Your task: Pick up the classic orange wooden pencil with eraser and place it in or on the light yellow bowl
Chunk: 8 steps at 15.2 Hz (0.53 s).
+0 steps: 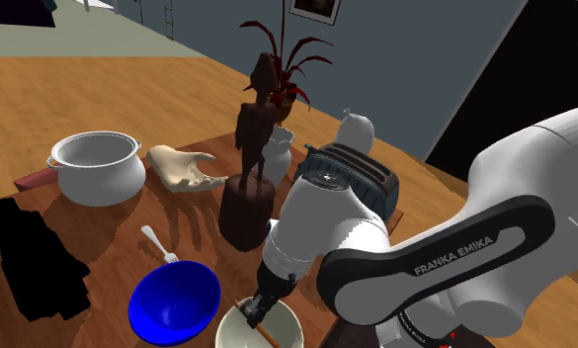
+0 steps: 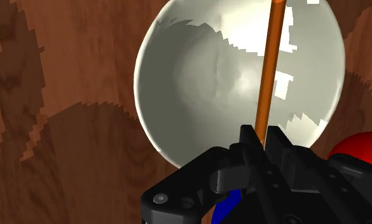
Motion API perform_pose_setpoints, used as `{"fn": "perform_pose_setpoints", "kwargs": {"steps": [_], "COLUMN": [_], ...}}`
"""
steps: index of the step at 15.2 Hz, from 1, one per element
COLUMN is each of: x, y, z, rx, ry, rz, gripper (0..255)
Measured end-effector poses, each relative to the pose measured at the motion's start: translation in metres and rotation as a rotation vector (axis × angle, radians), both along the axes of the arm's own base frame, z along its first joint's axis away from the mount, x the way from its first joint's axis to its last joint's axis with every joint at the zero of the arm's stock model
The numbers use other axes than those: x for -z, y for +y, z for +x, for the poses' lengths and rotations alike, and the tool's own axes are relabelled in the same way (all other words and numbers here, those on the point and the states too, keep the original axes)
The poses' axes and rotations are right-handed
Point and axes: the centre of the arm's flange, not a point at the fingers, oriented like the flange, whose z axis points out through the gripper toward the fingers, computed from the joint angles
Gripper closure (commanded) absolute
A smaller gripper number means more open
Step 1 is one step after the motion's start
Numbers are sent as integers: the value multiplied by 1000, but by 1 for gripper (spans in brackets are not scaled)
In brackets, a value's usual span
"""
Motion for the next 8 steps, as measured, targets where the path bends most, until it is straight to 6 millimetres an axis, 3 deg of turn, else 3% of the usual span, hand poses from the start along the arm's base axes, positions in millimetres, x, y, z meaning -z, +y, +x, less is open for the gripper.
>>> {"fn": "perform_pose_setpoints", "kwargs": {"steps": [4, 8], "x": [19, 23], "y": [1, 1], "z": [-1, 0], "rx": [0, 0], "ry": [0, -2], "rz": [0, 2], "gripper": [255, 255]}}
